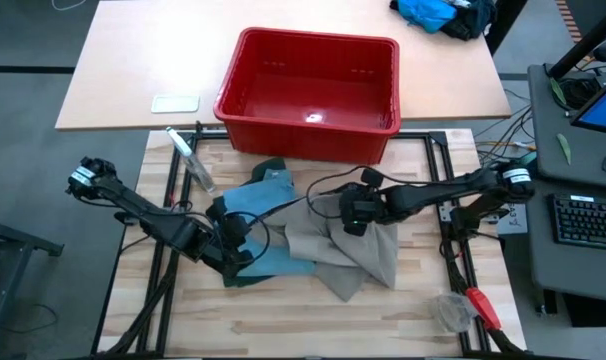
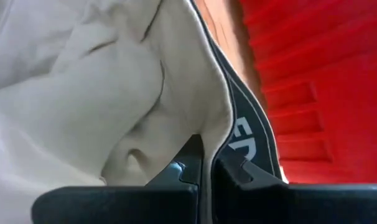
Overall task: Fold Laundry from Bin
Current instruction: Fold the light brown shorts
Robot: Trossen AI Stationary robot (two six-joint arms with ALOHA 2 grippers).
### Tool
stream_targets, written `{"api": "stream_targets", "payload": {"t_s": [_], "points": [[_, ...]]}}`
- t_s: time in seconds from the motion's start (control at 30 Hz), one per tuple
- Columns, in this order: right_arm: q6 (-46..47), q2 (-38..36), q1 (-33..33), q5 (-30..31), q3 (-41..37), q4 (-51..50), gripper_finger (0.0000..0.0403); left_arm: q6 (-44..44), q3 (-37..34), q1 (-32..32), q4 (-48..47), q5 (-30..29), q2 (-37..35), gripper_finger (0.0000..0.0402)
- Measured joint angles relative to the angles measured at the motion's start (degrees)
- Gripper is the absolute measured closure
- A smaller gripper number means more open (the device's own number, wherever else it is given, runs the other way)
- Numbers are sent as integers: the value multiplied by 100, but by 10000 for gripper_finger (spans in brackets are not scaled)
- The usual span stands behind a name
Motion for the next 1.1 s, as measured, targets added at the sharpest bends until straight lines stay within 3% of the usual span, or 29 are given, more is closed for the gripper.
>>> {"api": "stream_targets", "payload": {"t_s": [0.23, 0.43, 0.57, 0.77, 1.1], "points": [[-175, 116, -336, -33, 26, 231, 394, -1188, -139, 5, -30, 195, 0, 397], [-174, -259, -474, -203, 97, 214, 372, -1507, -162, 4, -56, 219, 0, 371], [-173, -626, -491, -658, 133, 212, 335, -1560, -164, 4, -61, 231, 0, 351], [9, -1261, -498, -833, 133, 168, 260, -1576, -164, 4, -149, 274, 0, 318], [593, -2022, -507, -979, 21, -176, 159, -1752, 133, -4, -969, 1000, 0, 250]]}}
